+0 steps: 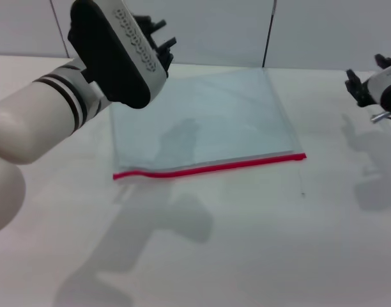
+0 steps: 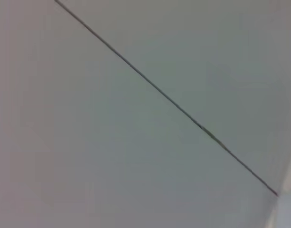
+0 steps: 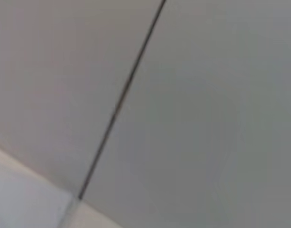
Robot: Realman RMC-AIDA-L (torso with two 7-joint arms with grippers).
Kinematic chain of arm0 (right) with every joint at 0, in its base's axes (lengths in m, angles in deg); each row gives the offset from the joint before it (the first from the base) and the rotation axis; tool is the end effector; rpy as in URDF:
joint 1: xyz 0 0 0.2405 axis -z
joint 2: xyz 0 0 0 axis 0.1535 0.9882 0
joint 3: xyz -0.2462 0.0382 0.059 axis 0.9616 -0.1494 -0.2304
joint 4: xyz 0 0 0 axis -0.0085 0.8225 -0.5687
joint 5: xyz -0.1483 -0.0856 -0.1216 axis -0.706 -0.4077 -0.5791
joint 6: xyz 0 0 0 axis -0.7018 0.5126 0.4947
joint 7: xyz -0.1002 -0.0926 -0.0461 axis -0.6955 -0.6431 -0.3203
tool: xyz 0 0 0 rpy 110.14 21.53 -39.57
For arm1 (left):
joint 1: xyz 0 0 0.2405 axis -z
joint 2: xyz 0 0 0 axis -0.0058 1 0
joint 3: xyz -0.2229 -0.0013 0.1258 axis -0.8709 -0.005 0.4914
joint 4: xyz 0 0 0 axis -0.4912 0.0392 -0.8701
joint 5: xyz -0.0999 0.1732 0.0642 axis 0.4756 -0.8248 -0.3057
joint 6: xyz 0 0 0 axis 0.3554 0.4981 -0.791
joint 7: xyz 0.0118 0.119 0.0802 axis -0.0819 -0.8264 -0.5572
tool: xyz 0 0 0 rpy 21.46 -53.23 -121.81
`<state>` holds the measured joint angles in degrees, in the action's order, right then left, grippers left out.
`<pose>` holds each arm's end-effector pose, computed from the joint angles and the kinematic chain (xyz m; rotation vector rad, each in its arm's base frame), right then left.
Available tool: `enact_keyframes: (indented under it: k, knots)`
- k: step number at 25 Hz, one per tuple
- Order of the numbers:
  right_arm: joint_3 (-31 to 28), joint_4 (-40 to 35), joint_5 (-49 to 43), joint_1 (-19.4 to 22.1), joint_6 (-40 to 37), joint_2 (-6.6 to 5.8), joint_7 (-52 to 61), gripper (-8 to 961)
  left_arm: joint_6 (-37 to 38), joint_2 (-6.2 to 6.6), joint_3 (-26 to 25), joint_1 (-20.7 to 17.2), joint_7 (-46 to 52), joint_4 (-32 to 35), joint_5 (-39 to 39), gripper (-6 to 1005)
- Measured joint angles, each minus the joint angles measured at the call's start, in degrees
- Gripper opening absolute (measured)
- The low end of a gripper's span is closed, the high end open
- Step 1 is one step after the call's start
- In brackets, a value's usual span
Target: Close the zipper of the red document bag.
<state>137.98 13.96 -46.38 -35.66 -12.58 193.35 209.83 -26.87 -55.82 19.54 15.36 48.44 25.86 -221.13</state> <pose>0.2535 0.4233 -0.0157 -1.8782 0.3571 0.0940 -0.1515 0.3808 -0.0014 -1.9884 0.2231 -0.0348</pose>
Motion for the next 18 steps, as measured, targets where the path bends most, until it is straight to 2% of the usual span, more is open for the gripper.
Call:
enact_keyframes:
  k: [5,7,12,14,15,18]
  knots:
    - [10.08,0.21,10.33,0.90,12.48,-0.08,0.14,572,-10.75,0.04,0.00,-1.01,4.37,-2.08,8.19,212]
    - [14.76,0.35,13.23,1.49,19.76,-0.11,1.40,570,-16.37,0.09,0.16,-1.04,5.43,-5.03,12.51,245]
    - [29.15,4.52,17.25,2.17,41.52,-0.06,12.40,564,-37.01,0.08,4.98,-0.90,9.88,-17.09,21.11,467]
    - [33.30,7.43,19.20,1.82,46.49,-0.04,17.50,561,-50.46,0.07,7.97,-0.29,15.03,-25.41,22.10,713]
    - [34.87,8.64,20.06,1.57,48.40,-0.03,19.72,560,-54.56,0.07,8.84,0.07,17.39,-28.13,22.56,720]
    - [39.00,10.44,22.69,1.32,52.58,0.05,23.37,560,-58.80,0.10,10.12,0.74,21.24,-31.34,23.51,741]
